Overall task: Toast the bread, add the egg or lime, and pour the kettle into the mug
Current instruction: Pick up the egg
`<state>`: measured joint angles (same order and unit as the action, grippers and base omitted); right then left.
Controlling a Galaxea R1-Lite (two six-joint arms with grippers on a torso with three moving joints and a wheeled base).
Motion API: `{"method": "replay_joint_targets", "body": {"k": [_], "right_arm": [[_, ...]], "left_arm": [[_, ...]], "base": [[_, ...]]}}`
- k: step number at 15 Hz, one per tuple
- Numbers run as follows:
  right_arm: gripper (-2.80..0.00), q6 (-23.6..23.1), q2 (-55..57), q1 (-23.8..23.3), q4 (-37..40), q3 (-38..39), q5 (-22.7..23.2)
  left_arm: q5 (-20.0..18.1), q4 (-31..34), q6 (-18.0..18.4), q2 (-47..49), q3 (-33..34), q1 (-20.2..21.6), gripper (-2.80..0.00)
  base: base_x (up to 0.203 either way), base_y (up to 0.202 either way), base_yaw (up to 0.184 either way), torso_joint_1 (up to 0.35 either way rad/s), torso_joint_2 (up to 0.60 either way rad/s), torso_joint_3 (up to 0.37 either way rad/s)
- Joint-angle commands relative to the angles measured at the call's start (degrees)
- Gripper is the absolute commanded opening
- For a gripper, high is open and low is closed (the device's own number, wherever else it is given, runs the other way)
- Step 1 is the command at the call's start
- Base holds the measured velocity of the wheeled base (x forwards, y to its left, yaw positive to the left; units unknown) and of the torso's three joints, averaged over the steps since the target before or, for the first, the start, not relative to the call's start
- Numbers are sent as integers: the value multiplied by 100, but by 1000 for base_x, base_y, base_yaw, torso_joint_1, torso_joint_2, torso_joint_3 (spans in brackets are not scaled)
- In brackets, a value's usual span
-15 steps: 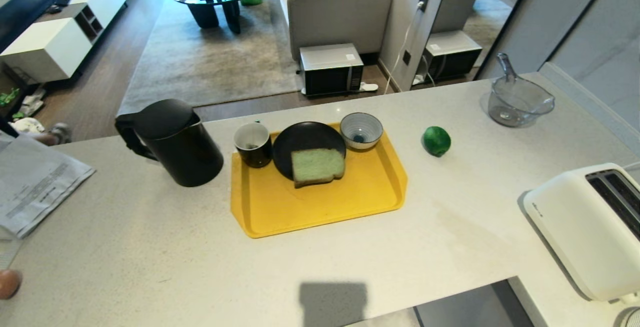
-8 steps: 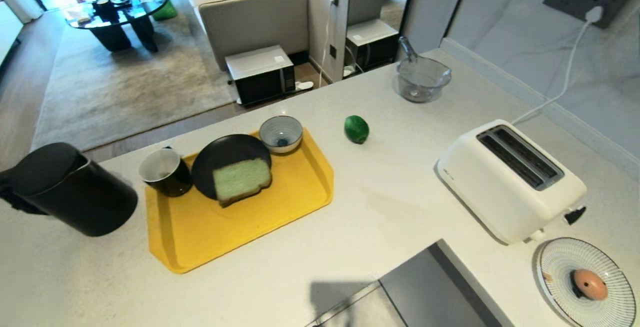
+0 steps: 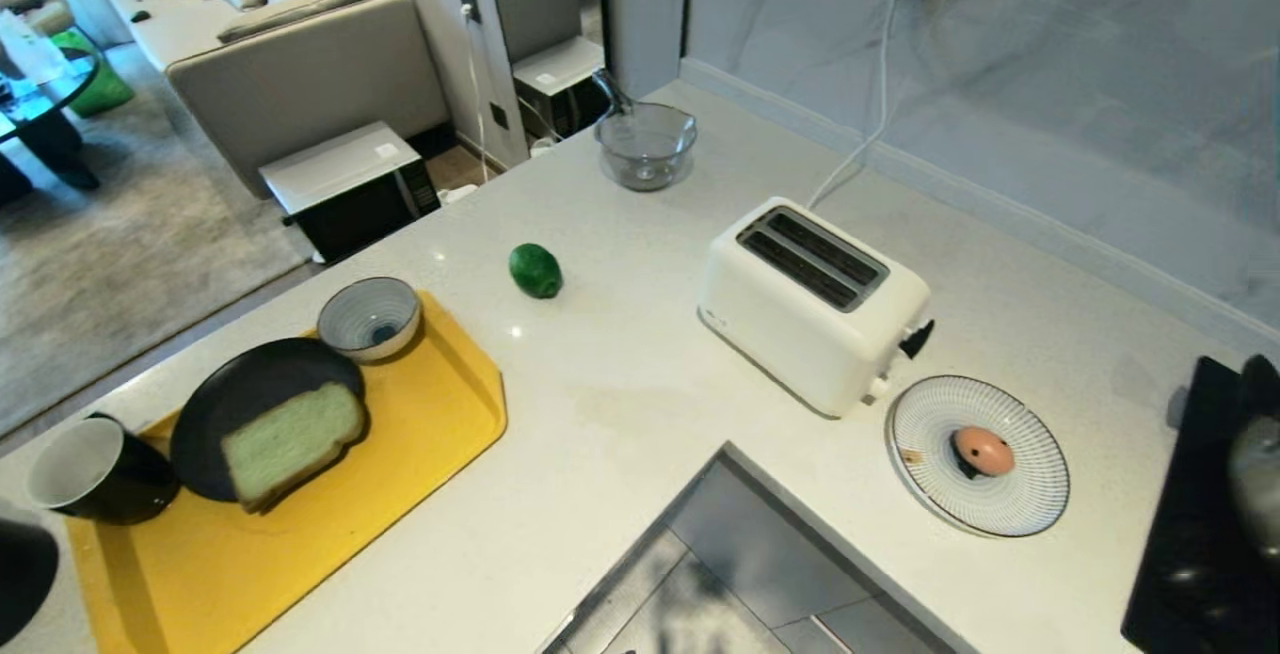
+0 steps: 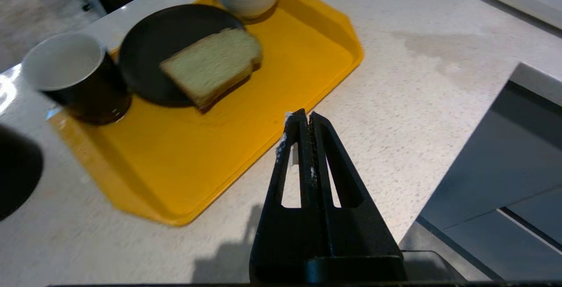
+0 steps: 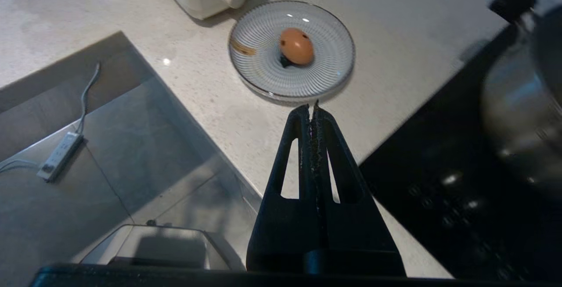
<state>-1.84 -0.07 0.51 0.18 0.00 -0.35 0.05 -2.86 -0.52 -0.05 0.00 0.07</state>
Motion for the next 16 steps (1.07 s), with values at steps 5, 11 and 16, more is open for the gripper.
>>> {"method": "replay_joint_targets", "body": {"k": [5, 11, 16], "right_arm": [[-280, -19, 7, 2, -1, 0, 44], [-280, -31, 85, 2, 431, -451, 92], [-280, -261, 1728, 67, 2081, -2280, 301]], "left_arm": [[4, -4, 8, -13, 97, 1, -280], [4, -4, -9, -13, 97, 1, -280], [48, -4, -62, -13, 97, 1, -280]], "base": [[1, 5, -148, 0, 1, 2], [0, 0, 0, 0, 0, 0], [0, 0, 0, 0, 0, 0]]}}
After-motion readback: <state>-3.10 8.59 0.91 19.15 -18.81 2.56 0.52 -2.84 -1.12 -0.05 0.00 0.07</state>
